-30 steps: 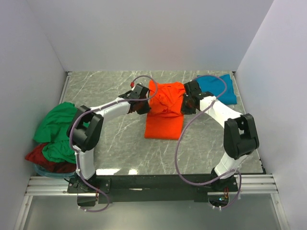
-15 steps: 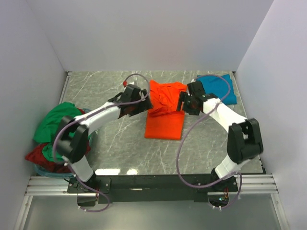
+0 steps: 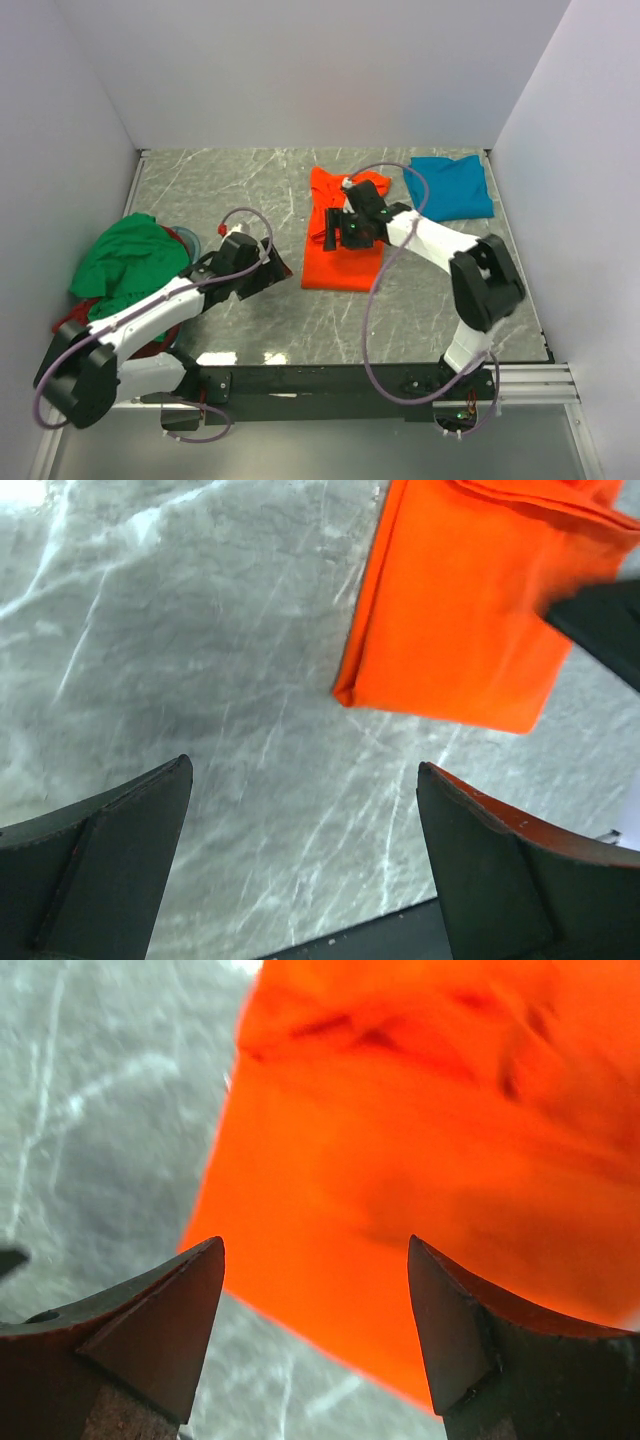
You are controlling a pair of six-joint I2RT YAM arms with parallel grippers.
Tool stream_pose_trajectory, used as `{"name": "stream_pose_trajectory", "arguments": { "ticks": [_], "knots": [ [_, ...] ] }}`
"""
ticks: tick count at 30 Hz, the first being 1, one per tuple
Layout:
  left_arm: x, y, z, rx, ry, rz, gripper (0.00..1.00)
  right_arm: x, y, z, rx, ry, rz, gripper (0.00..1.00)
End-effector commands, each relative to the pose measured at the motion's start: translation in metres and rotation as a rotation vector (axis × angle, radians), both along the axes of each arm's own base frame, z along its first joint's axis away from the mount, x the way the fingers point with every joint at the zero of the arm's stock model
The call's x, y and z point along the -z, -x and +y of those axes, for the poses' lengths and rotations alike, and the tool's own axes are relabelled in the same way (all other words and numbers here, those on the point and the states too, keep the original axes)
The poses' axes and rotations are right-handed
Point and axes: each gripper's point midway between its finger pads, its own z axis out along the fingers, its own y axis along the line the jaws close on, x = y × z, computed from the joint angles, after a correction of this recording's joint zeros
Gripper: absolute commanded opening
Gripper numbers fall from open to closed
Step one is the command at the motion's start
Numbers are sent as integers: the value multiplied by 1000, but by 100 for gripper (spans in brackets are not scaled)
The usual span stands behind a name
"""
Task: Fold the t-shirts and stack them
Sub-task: Fold the tshirt
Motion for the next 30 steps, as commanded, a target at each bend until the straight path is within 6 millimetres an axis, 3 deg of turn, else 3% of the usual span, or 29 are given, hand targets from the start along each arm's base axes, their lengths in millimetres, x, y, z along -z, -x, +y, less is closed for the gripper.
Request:
{"name": "stream_pose_trajectory", "arguments": {
  "ticks": [1,7,10,21,27,30],
  "knots": [
    [-18,3,6,-46,32,-48,100,-13,-30,26,-22,-71,-59,80],
    [-24,11,15,-59,40,-77,99,5,-49,41,-4,-63,-23,80],
    [-24,11,21,-76,23,-83,100,3,-58,43,9,-56,-50,80],
    [-24,15,23,-75,20,-84,99,20,-104,26,85,50,-91,80],
    [-23,17,20,-61,41,-85,99,-5,-138,16,88,68,-166,80],
    [-21,13,12,-37,62,-85,100,-44,-146,10,113,80,-243,80]
  ]
}}
